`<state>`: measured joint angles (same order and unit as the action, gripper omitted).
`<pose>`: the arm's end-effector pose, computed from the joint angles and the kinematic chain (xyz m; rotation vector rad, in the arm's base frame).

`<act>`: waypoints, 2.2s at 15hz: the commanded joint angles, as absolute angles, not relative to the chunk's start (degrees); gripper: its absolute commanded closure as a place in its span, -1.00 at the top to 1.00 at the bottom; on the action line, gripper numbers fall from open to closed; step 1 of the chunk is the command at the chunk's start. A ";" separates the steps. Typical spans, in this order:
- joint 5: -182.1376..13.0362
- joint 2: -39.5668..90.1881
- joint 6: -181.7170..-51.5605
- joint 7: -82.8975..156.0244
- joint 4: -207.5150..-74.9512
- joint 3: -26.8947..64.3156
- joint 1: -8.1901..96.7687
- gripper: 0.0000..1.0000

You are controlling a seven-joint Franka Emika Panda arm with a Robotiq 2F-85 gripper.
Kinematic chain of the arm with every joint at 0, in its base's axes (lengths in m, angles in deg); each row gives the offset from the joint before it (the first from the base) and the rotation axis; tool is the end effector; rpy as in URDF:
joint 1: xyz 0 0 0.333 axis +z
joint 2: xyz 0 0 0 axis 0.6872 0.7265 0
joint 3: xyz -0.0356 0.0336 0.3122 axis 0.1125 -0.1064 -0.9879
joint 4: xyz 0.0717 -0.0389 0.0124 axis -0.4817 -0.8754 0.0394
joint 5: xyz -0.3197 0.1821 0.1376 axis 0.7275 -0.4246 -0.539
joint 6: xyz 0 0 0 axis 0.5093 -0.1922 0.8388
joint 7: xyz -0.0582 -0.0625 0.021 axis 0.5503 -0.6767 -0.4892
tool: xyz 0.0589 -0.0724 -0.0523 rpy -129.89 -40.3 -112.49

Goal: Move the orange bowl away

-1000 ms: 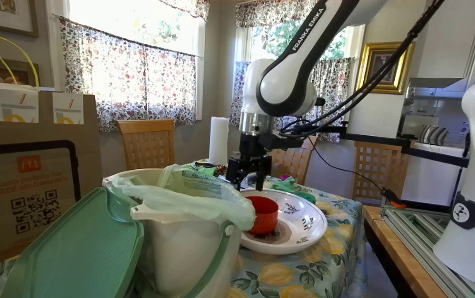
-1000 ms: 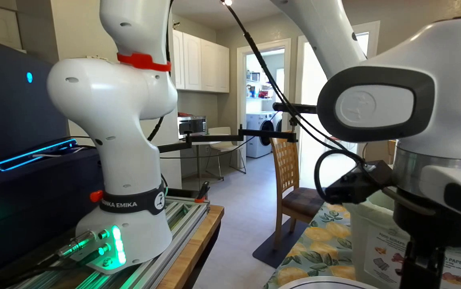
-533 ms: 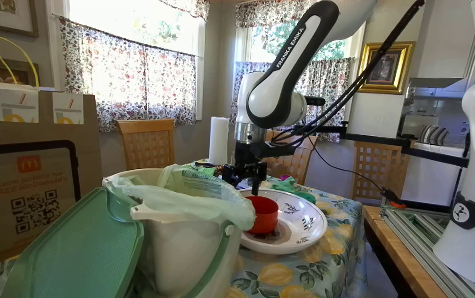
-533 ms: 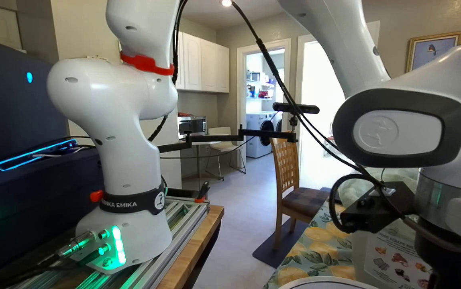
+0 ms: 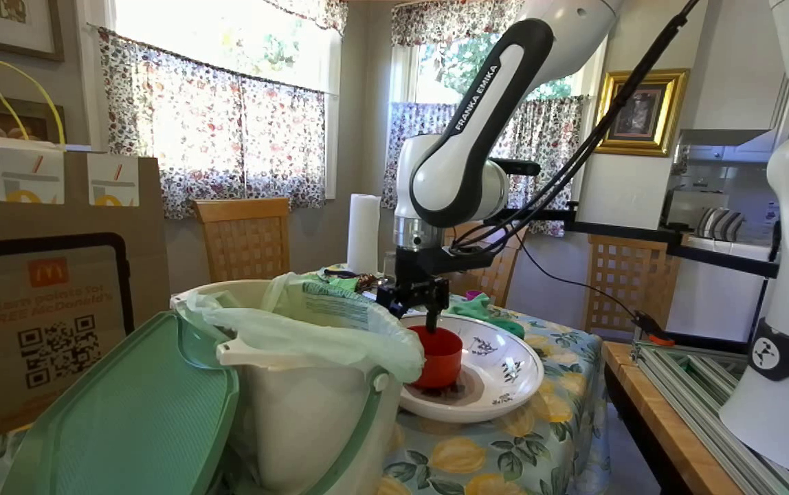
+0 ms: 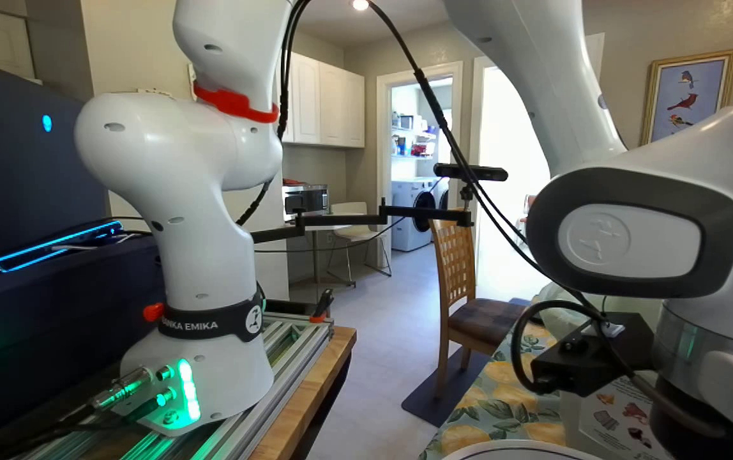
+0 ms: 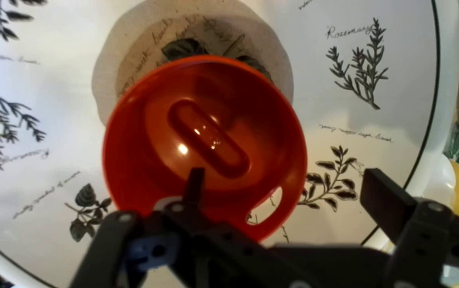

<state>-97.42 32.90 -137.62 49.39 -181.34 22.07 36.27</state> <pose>0.4996 -0.1385 0.1619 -2.9313 1.0771 0.0172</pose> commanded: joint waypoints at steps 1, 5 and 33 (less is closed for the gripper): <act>-98.06 35.09 -138.29 50.64 -179.77 22.58 37.50 1.00; -98.80 35.44 -138.05 50.15 -179.67 21.92 37.23 0.12; -108.35 32.57 -121.60 51.83 -154.71 19.30 35.65 -0.98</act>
